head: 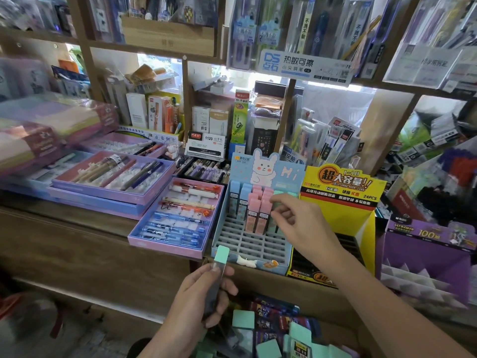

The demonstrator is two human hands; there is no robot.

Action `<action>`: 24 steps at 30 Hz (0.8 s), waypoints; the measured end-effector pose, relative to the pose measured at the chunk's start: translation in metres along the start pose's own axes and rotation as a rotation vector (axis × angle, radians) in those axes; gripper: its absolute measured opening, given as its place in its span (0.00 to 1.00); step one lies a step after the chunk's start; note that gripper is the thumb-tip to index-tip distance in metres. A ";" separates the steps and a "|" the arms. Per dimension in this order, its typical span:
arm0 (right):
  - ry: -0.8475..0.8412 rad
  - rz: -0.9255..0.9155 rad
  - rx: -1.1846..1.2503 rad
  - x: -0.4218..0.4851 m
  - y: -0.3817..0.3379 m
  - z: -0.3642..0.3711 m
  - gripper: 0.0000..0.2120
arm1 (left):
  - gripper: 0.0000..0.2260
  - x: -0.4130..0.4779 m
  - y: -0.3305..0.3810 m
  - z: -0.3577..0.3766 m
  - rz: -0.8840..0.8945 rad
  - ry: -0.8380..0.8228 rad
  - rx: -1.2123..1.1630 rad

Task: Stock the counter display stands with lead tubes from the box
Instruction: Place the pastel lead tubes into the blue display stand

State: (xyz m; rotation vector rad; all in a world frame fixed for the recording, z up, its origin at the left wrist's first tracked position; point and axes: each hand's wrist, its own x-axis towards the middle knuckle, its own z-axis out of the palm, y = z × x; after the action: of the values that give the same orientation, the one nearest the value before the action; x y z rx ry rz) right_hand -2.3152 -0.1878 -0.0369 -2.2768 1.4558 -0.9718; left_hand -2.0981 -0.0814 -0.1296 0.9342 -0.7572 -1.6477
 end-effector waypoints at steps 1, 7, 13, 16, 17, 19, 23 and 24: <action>0.019 0.011 0.045 -0.007 -0.001 -0.003 0.13 | 0.16 0.000 0.000 0.000 0.006 -0.002 0.007; -0.004 0.147 0.263 -0.081 -0.006 -0.017 0.16 | 0.17 0.004 0.000 0.001 0.047 0.026 0.076; -0.428 0.430 0.186 -0.143 0.020 -0.020 0.14 | 0.19 0.013 0.000 0.003 -0.066 0.113 0.003; -0.598 0.490 0.107 -0.156 0.041 -0.010 0.11 | 0.19 0.018 0.002 0.006 -0.129 0.170 -0.013; -0.635 0.515 0.108 -0.160 0.048 -0.006 0.10 | 0.17 0.019 0.004 0.007 -0.125 0.180 0.014; -0.664 0.551 0.102 -0.168 0.061 0.002 0.09 | 0.14 0.018 0.007 0.010 -0.067 0.154 0.093; -0.607 0.583 0.092 -0.180 0.076 0.011 0.20 | 0.07 0.010 0.022 0.021 0.056 0.051 0.145; -0.606 0.585 0.094 -0.180 0.077 0.012 0.22 | 0.05 0.011 0.027 0.027 0.068 0.038 0.160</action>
State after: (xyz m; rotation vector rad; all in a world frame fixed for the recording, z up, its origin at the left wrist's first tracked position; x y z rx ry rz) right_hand -2.4097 -0.0660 -0.1587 -1.6838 1.5829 -0.1501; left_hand -2.1100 -0.0985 -0.0960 1.0381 -0.8953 -1.5234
